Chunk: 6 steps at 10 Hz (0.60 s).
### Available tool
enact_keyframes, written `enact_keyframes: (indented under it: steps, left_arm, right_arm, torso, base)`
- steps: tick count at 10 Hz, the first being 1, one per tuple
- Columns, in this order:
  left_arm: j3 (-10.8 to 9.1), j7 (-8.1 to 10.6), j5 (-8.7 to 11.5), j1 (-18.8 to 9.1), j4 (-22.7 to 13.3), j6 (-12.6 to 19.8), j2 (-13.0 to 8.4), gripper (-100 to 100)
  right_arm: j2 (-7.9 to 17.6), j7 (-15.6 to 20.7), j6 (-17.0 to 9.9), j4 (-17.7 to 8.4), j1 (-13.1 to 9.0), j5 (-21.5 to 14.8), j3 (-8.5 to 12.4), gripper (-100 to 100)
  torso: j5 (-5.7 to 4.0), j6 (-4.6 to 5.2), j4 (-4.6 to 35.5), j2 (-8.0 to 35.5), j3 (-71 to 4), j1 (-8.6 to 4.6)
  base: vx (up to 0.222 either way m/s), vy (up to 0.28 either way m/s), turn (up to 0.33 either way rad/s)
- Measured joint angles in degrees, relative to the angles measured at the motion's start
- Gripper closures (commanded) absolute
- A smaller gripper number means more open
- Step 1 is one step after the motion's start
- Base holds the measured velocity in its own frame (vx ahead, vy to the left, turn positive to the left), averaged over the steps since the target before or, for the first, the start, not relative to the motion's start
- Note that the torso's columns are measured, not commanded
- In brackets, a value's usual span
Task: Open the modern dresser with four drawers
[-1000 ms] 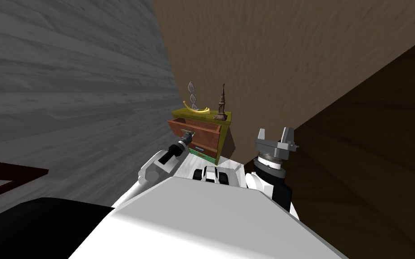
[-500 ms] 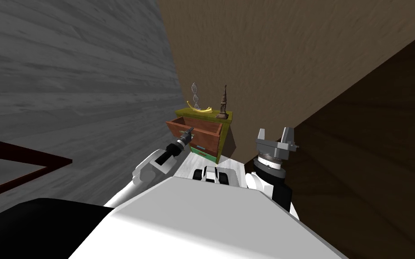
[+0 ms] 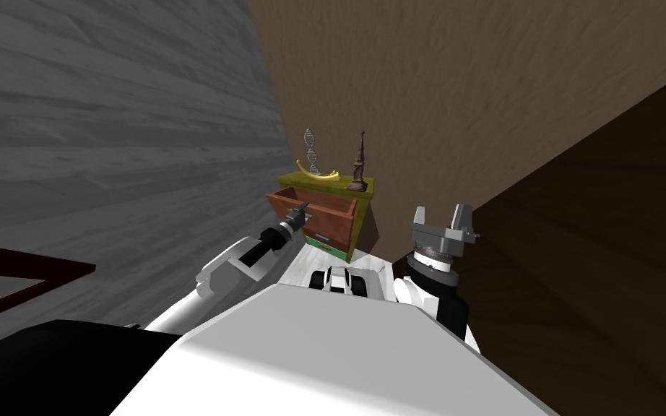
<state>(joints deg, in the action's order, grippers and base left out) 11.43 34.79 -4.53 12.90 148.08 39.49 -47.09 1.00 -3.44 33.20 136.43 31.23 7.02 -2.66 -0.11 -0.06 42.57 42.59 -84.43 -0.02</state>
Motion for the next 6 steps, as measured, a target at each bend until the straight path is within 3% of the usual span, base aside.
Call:
enact_keyframes:
  steps: [1,2,6]
  left_arm:
    - [0.20,1.41,0.07,-0.73,0.50,1.19,-1.27,-100]
    - [0.28,1.73,0.11,-0.78,0.49,1.51,-1.39,0]
    - [0.46,1.72,0.18,-0.54,0.22,1.69,-1.40,0]
  right_arm:
    - [0.00,0.00,0.00,0.00,0.00,0.00,0.00,0]
    - [0.00,0.00,0.00,0.00,0.00,0.00,0.00,0]
    - [0.00,0.00,0.00,0.00,0.00,0.00,0.00,0]
  torso:
    - [-0.07,-0.02,0.14,0.07,0.01,-0.03]
    - [-0.01,0.00,0.02,0.07,0.05,-0.03]
    - [0.06,0.07,-0.21,-0.24,-0.11,-0.04]
  base:
    - [0.011,-0.005,-0.002]
    - [0.005,-0.001,-0.001]
    - [0.000,0.000,0.000]
